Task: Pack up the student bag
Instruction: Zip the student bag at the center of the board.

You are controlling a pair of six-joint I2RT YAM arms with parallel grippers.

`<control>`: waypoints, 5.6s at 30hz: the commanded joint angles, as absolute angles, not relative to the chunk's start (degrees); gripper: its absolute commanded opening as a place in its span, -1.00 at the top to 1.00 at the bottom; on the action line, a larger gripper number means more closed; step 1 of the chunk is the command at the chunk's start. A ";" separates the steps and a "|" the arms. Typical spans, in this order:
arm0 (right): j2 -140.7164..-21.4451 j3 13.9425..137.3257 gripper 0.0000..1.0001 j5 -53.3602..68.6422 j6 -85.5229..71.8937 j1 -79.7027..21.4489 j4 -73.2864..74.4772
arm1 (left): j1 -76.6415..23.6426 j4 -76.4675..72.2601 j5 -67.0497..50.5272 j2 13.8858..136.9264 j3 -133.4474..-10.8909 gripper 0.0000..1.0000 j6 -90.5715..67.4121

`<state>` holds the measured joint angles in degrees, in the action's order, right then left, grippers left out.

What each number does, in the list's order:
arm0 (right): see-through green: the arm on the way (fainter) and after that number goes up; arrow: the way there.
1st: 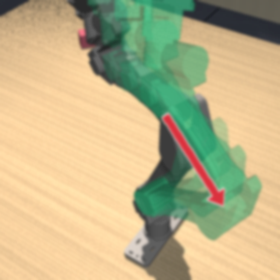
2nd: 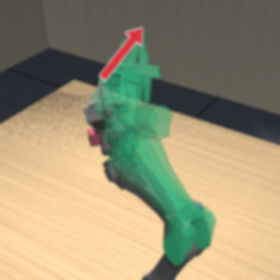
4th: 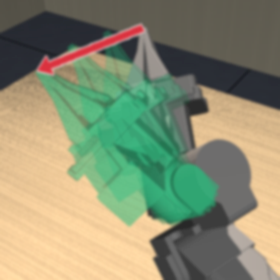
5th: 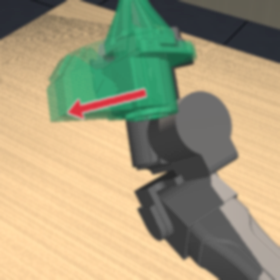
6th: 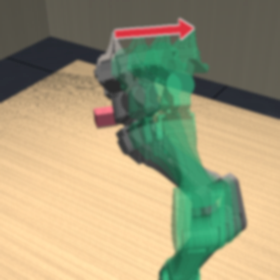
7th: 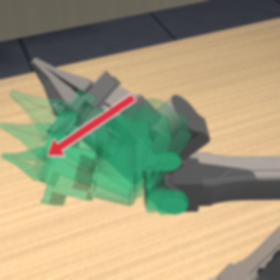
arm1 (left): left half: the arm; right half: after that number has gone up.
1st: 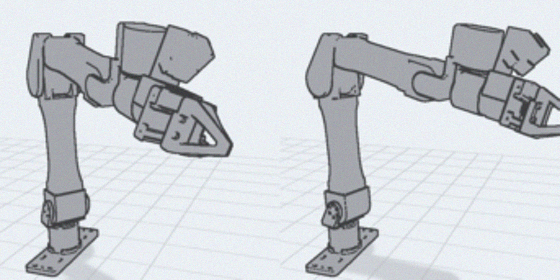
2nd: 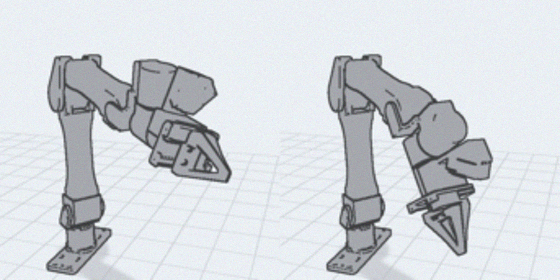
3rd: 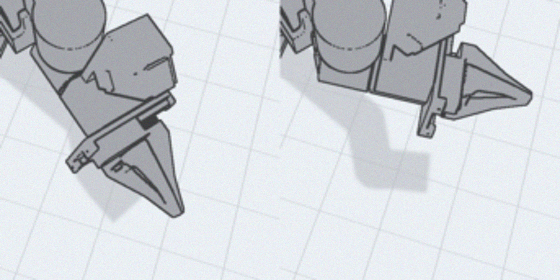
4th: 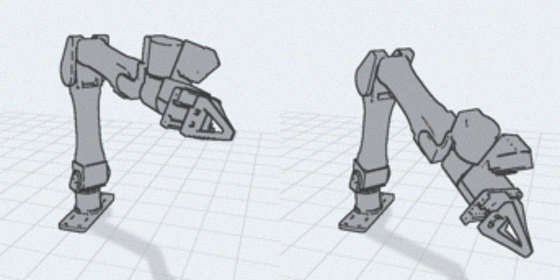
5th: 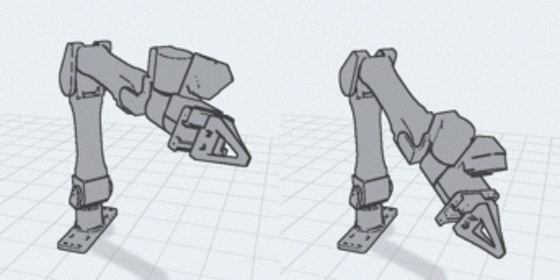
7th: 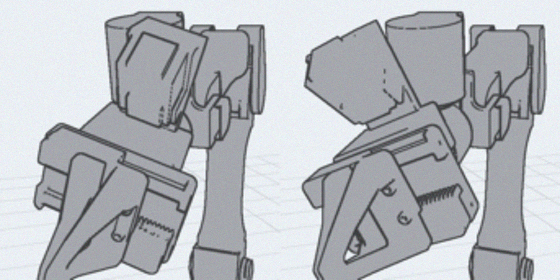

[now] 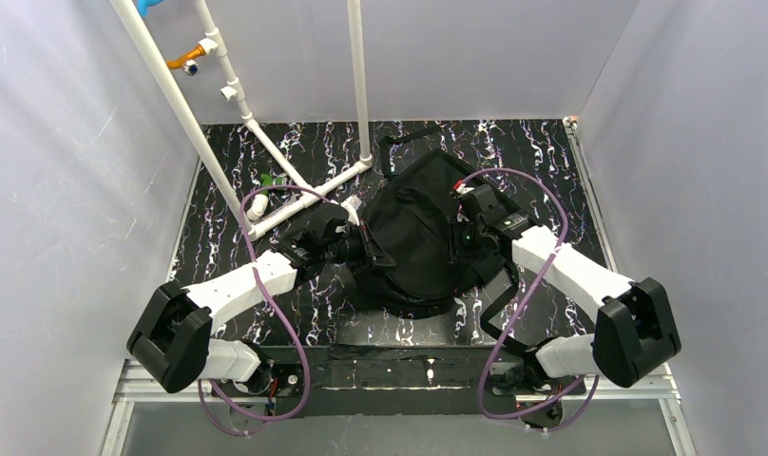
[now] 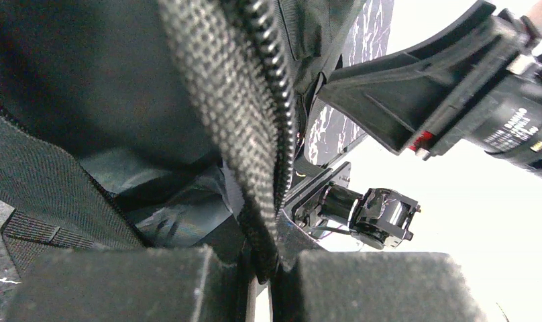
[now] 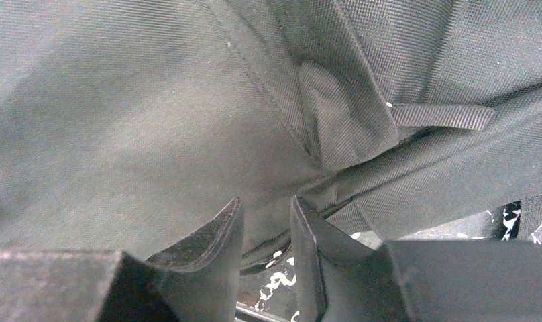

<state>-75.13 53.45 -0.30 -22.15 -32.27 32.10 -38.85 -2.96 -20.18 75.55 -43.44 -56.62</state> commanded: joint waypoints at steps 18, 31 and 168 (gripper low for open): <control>-76.54 43.35 0.20 -2.34 -20.73 -32.34 27.38 | -39.10 -2.81 -21.36 74.96 -43.01 1.00 -57.18; -69.35 43.76 0.97 5.52 -23.02 -33.75 30.31 | -39.03 -3.17 -18.84 77.15 -42.43 1.00 -56.07; -67.94 40.20 0.97 -0.51 -32.63 -10.03 23.60 | -63.08 22.65 -1.68 80.97 -51.80 1.00 -17.67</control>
